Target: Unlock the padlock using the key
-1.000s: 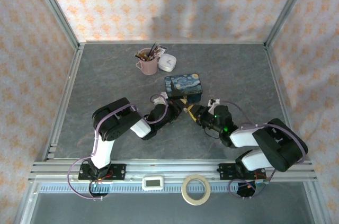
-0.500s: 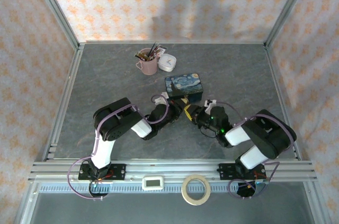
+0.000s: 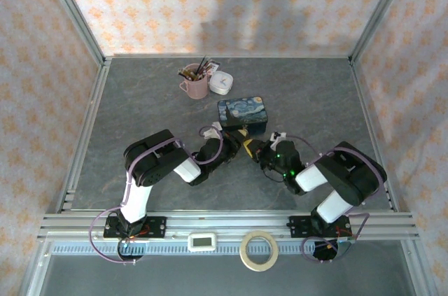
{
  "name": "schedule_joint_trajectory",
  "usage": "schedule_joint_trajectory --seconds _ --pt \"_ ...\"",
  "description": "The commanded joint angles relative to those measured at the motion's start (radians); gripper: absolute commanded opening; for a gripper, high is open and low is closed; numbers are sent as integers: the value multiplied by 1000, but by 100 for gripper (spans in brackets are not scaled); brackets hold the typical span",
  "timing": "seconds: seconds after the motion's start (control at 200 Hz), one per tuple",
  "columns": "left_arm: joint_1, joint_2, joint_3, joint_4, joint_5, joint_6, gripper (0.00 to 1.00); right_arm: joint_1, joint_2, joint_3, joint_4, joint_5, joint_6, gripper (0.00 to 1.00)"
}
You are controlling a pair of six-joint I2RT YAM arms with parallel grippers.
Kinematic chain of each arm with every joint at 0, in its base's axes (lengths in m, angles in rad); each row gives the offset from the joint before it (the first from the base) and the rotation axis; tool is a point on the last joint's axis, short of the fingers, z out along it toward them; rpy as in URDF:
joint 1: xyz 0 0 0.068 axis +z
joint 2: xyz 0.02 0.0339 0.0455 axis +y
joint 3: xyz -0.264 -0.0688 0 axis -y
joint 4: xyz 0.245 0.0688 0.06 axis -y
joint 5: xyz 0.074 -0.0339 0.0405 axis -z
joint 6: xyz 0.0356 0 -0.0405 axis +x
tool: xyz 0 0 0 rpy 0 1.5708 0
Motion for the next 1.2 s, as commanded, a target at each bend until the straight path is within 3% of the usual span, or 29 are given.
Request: schedule_joint_trajectory --seconds 0.0,0.285,0.686,0.896,0.991,1.131,1.196 --pt "12 11 -16 115 35 -13 37 -36 -37 35 -47 -21 -86 0" --pt "57 58 2 152 108 -5 42 -133 -72 148 -284 -258 -315 0" --pt "64 117 119 55 150 22 43 -142 -38 140 -239 -326 -315 0" --pt "85 123 120 64 153 28 26 -158 -61 124 -257 -323 -328 0" --pt "86 116 111 67 153 34 25 -166 -70 124 -270 -318 -336 0" --pt "88 115 98 80 148 29 40 -174 -78 124 -287 -313 -345 0" --pt "88 117 94 81 144 26 42 -176 -78 122 -288 -313 -345 0"
